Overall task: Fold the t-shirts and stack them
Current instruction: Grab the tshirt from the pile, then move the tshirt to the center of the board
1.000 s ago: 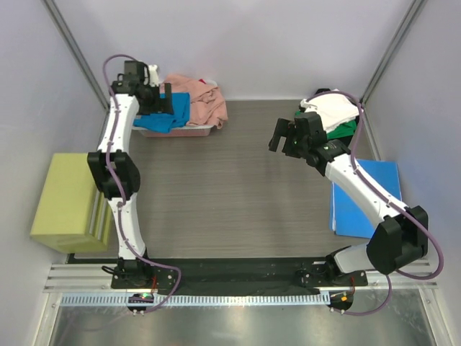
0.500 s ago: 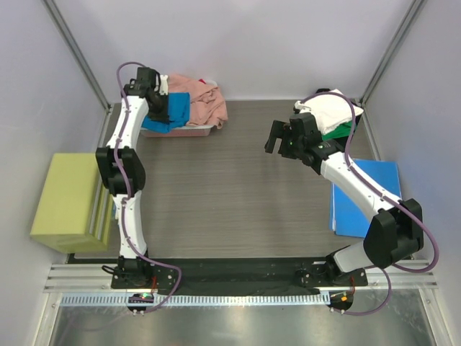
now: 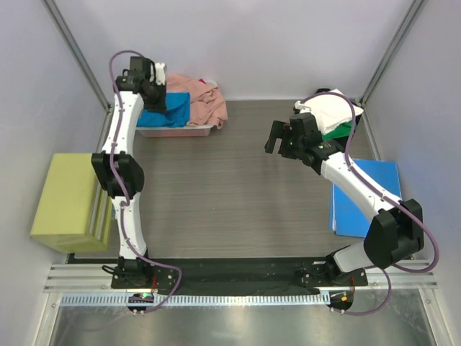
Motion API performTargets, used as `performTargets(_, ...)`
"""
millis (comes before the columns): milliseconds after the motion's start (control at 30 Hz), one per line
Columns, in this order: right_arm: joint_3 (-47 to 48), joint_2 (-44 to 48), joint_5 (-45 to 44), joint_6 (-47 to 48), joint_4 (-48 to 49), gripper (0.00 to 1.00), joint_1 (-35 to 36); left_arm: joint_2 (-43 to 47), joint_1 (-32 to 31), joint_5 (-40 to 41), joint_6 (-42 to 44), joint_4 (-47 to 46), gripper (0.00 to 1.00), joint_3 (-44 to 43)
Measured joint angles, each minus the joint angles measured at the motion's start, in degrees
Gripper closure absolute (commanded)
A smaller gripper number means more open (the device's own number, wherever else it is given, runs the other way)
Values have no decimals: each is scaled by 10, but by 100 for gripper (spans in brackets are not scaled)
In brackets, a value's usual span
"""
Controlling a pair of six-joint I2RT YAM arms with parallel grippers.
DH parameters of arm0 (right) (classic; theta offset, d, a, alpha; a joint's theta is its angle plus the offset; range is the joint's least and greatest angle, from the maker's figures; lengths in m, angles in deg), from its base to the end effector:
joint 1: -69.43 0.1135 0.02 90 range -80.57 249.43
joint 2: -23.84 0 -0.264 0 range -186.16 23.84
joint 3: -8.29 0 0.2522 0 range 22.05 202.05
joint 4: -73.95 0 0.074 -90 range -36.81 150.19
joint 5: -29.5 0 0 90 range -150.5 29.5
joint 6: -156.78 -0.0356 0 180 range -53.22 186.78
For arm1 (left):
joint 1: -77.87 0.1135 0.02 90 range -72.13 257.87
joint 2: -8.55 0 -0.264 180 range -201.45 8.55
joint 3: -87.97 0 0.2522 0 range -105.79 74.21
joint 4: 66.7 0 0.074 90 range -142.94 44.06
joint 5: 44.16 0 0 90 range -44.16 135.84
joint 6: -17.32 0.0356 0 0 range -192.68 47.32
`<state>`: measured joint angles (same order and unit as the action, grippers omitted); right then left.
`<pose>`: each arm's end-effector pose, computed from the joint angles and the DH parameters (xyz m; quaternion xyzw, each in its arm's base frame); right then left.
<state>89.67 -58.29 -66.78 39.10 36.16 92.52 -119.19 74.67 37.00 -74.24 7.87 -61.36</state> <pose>0.2974 0.1225 0.3036 0.0598 0.8978 0.1413 0.4128 0.4808 -0.0324 0.3279 0.0380 0.9450 -0.0862 0.3132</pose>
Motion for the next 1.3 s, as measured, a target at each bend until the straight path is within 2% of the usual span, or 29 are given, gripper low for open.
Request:
performTargets(133,0,5,-3,4,-1,0,0,59,1,-32,3,6,98,-76)
performTargets(300,0,20,-13,6,-3,0,0,292,-11,-142,51,-5,98,-31)
performTargets(400,0,31,-20,6,-5,0,0,407,-84,-178,103,8,99,-12)
performTargets(500,1,41,-26,5,-4,0,0,467,-185,-204,155,46,100,-24)
performTargets(633,1,54,-32,3,-4,0,0,451,-240,-198,184,114,100,-70)
performTargets(733,1,63,-37,1,-4,0,0,416,-280,-180,190,144,100,-70)
performTargets(1067,0,112,-78,-3,-4,1,0,295,-454,-96,196,176,100,-48)
performTargets(1167,-9,132,-98,-5,-1,2,0,258,-494,-82,190,181,100,-105)
performTargets(1300,-23,151,-118,-8,4,2,0,229,-496,-75,172,158,100,-182)
